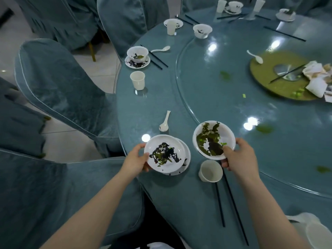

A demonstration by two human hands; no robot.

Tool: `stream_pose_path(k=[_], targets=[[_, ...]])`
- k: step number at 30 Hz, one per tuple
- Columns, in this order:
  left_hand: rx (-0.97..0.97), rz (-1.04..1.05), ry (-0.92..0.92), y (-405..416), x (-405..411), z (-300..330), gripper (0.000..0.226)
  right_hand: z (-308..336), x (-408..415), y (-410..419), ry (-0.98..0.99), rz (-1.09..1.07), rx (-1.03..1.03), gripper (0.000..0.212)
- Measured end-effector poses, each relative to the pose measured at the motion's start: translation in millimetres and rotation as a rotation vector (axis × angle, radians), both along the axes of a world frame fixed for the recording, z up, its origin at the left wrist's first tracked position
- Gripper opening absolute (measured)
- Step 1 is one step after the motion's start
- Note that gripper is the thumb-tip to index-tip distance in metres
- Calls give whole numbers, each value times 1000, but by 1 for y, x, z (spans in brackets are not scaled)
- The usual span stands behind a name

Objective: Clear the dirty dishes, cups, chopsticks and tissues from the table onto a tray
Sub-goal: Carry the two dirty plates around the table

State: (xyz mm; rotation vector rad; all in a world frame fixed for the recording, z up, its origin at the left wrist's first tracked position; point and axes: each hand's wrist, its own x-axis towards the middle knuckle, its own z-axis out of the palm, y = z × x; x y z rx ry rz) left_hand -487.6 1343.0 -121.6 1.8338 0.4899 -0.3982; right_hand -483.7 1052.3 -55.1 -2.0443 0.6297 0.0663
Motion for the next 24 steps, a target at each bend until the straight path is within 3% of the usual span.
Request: stream_pose_path(k=[7, 12, 16, 24], targets=[[293, -179, 115, -17, 8, -23, 33, -11, 2, -18, 10, 71, -7, 18], [318, -249, 174, -33, 20, -22, 19, -12, 6, -20, 23, 95, 30, 19], [209, -134, 217, -34, 14, -13, 14, -6, 4, -12, 15, 131, 81, 16], [150, 310, -29, 57, -37, 37, 19, 14, 3, 56, -23, 260, 207, 12]])
